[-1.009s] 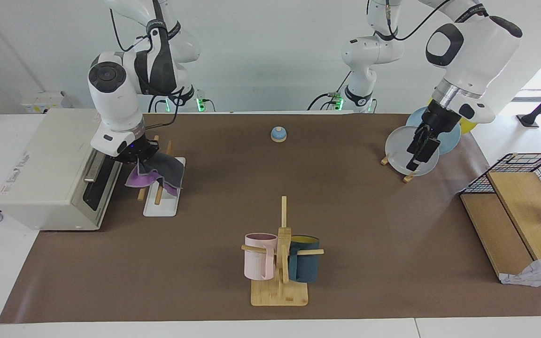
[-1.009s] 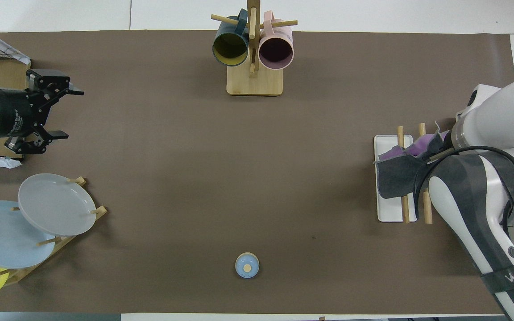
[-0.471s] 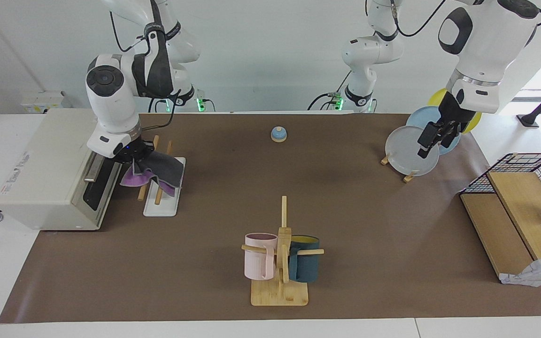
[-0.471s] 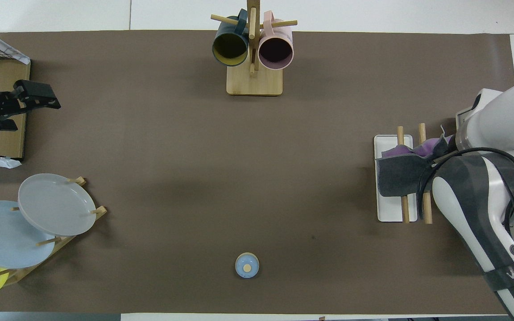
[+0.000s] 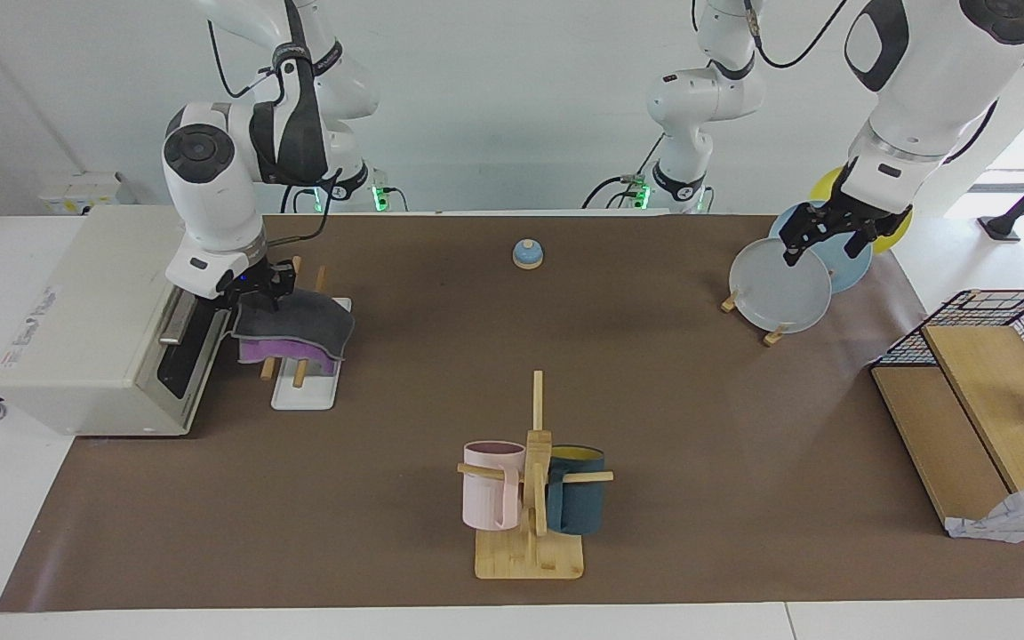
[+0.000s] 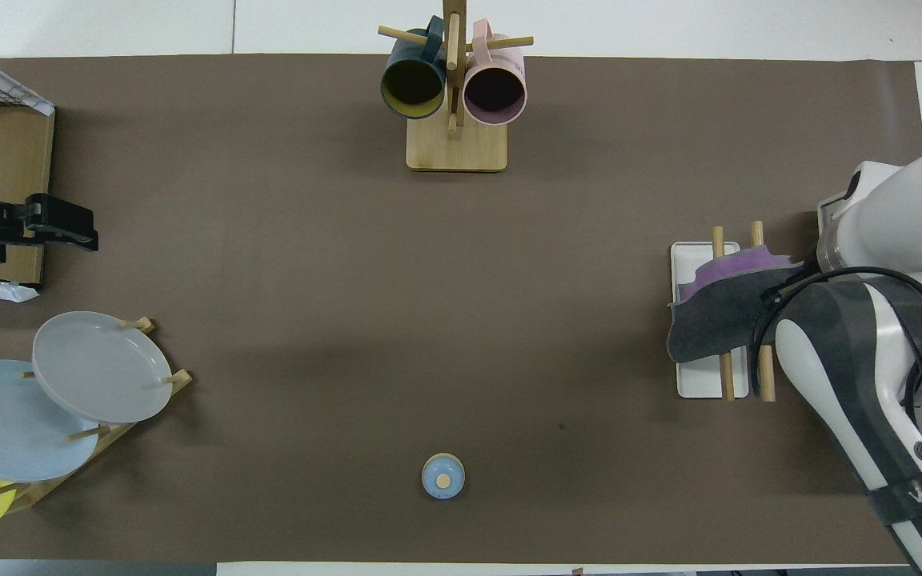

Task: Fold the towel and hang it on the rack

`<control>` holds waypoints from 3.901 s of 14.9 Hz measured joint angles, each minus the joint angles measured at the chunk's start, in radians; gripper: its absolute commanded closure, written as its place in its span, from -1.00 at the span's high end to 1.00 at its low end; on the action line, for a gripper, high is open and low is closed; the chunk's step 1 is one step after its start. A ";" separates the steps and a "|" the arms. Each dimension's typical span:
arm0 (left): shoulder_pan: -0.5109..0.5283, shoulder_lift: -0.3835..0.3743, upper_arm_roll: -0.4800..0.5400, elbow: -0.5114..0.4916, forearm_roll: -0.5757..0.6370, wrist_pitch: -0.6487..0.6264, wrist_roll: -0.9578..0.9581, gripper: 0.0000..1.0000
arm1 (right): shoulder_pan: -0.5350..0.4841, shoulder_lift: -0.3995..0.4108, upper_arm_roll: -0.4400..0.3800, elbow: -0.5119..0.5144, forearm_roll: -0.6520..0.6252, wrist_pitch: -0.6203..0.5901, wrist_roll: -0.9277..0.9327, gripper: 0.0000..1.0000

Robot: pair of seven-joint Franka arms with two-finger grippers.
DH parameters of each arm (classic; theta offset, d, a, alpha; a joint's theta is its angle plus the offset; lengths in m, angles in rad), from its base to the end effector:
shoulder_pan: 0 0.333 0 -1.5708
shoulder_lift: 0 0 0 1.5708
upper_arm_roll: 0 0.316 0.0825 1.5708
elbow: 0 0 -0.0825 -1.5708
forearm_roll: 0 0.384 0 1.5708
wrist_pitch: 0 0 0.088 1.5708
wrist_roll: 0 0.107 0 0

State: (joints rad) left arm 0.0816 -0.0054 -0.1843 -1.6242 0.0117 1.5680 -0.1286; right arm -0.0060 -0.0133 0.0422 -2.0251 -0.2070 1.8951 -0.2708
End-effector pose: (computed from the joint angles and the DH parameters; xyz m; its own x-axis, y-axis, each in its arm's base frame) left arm 0.5480 -0.0555 0.6020 0.9985 0.0261 -0.0488 0.0252 -0.9995 -0.0191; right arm 0.5366 0.0044 0.4457 0.9184 0.3583 -0.1680 0.3827 -0.9121 0.1468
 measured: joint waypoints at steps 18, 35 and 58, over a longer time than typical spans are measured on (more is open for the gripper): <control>-0.032 -0.005 0.008 -0.002 -0.046 0.026 0.012 1.00 | 0.002 0.012 0.011 0.404 0.109 -0.289 0.021 1.00; 0.016 -0.006 0.011 -0.002 -0.046 0.028 0.013 1.00 | 0.027 0.050 0.008 0.492 0.146 -0.459 0.191 1.00; 0.016 -0.006 0.006 -0.002 -0.046 0.028 0.013 1.00 | -0.044 0.042 0.002 0.489 0.162 -0.490 0.257 1.00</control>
State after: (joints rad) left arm 0.0973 -0.0115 -0.1780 -1.6263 -0.0338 1.5959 -0.1156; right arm -0.0503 0.0283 0.0446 -1.5361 -0.0448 1.4048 -0.0137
